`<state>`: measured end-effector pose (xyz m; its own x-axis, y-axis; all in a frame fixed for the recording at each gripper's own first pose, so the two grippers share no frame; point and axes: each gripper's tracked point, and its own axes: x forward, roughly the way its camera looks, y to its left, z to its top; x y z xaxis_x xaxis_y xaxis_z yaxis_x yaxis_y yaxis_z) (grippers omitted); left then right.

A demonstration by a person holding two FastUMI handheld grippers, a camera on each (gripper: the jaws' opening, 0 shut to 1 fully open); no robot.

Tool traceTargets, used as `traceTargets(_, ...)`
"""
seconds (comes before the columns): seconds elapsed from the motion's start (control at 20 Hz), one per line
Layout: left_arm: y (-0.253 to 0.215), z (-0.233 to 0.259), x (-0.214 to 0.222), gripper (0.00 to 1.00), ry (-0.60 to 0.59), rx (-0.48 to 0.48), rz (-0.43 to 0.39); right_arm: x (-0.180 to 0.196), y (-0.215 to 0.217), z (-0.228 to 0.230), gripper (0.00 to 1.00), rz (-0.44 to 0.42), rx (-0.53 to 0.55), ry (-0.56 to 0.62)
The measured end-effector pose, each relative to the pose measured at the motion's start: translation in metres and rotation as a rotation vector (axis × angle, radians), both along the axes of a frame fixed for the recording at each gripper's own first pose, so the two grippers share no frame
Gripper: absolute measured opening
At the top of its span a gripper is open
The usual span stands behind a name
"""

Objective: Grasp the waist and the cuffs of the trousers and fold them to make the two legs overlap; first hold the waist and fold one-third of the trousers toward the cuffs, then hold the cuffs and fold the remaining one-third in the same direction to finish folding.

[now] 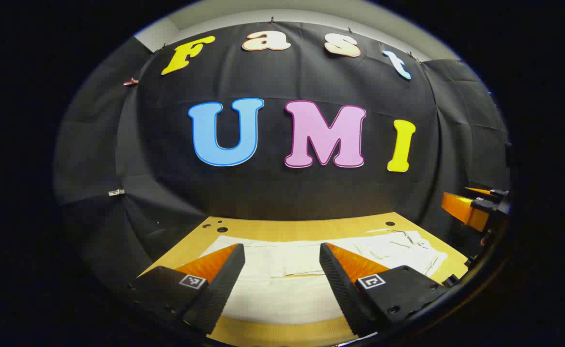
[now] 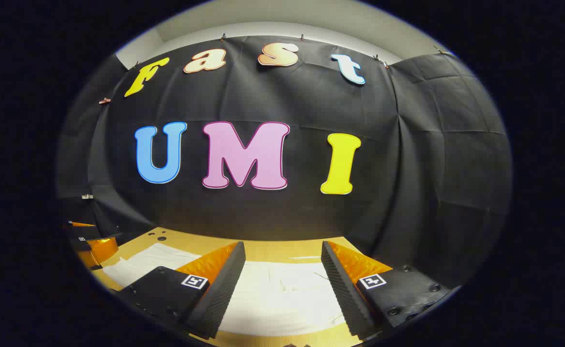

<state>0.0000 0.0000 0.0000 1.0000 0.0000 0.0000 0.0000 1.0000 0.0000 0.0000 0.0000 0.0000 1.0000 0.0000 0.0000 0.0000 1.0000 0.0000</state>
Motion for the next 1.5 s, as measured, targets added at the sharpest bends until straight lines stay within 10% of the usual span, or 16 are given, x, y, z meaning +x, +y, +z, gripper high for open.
traceTargets(1.5, 0.025, -0.017, 0.032, 0.98, 0.051, 0.053, 0.054, 0.032, -0.007, -0.045, 0.98, 0.056, -0.118, 0.102)
